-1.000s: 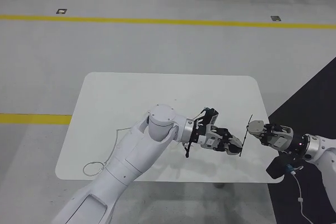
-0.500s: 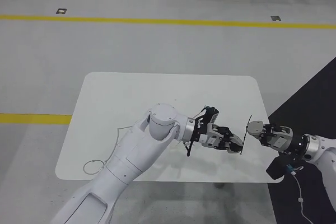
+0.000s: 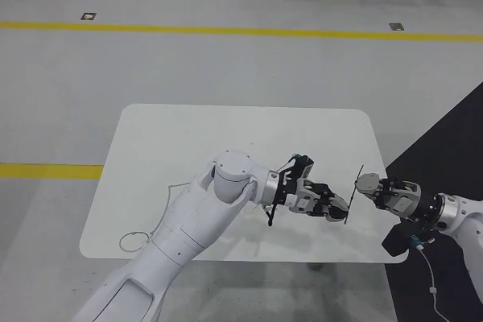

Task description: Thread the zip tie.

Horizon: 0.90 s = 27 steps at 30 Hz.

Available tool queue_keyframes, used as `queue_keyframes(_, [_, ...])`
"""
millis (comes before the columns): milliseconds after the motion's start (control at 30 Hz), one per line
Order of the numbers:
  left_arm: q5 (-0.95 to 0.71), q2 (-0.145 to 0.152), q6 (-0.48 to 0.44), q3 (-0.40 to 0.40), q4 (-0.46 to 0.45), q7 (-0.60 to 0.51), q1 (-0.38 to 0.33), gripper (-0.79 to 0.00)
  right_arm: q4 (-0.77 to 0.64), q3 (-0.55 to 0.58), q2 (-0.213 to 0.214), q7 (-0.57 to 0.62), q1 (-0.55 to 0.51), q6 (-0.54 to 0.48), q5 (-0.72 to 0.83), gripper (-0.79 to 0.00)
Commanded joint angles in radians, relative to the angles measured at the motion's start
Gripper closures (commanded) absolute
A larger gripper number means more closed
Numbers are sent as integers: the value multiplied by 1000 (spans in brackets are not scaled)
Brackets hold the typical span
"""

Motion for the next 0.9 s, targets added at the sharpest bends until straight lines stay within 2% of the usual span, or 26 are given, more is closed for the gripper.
queue_keyframes(0, [1, 1, 2, 1, -3, -1, 2, 0, 4, -2, 1, 1, -1, 3, 0, 0])
queue_keyframes(600, [4, 5, 18, 9, -8, 2, 0, 0, -12, -11, 12, -3, -15, 8, 2, 0])
queue_keyframes(667, [0, 5, 17, 9, -7, 4, 0, -160, -12, -12, 13, -3, -16, 8, 2, 0])
queue_keyframes(700, [-1, 5, 16, 9, -6, 5, 0, -323, -10, -13, 14, -1, -16, 8, 4, 0])
queue_keyframes(767, [-1, 6, 18, 8, -5, 5, -1, -379, -8, -15, 15, 0, -14, 10, 7, 0])
queue_keyframes(867, [-4, 6, 17, 7, -4, 6, -2, -394, -6, -15, 16, 2, -13, 10, 7, 0])
